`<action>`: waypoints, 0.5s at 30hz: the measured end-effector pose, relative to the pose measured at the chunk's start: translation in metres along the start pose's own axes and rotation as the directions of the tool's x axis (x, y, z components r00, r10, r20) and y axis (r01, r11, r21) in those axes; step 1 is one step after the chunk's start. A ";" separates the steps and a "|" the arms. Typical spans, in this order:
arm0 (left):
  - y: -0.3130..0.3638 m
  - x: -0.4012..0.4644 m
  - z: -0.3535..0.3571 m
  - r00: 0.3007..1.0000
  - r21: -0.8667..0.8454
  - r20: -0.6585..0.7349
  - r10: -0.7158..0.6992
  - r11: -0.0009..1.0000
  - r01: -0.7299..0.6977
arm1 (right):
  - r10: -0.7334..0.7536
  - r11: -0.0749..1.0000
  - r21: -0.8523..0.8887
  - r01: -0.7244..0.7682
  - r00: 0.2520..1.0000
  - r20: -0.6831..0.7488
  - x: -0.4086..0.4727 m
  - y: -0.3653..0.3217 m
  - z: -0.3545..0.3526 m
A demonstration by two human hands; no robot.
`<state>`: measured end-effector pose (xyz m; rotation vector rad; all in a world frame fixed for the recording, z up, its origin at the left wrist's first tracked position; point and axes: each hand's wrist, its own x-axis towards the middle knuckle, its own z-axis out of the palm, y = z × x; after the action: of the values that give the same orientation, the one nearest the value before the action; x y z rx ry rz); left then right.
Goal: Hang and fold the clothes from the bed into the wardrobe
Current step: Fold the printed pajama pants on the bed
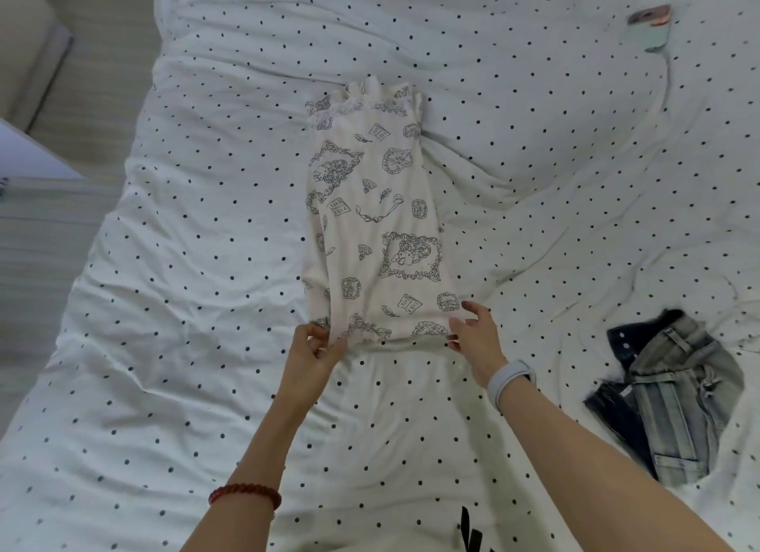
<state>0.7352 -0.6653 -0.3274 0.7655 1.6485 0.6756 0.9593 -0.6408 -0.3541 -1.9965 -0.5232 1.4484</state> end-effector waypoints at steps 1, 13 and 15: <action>0.003 0.000 0.001 0.999 0.009 -0.038 0.018 1.000 -0.017 | -0.006 1.000 -0.008 0.006 1.000 -0.001 0.000 0.001 0.001; 0.028 -0.003 -0.010 0.967 -0.173 -0.180 -0.182 0.973 0.151 | -0.042 0.986 -0.163 0.037 0.999 -0.032 0.005 0.008 0.007; 0.031 0.001 -0.011 0.967 -0.152 -0.125 -0.221 0.968 0.201 | -0.016 0.987 -0.162 0.016 1.000 0.001 0.008 0.006 0.005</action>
<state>0.7286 -0.6455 -0.3021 0.4416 1.7617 0.6957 0.9566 -0.6390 -0.3646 -2.1126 -0.6742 1.4356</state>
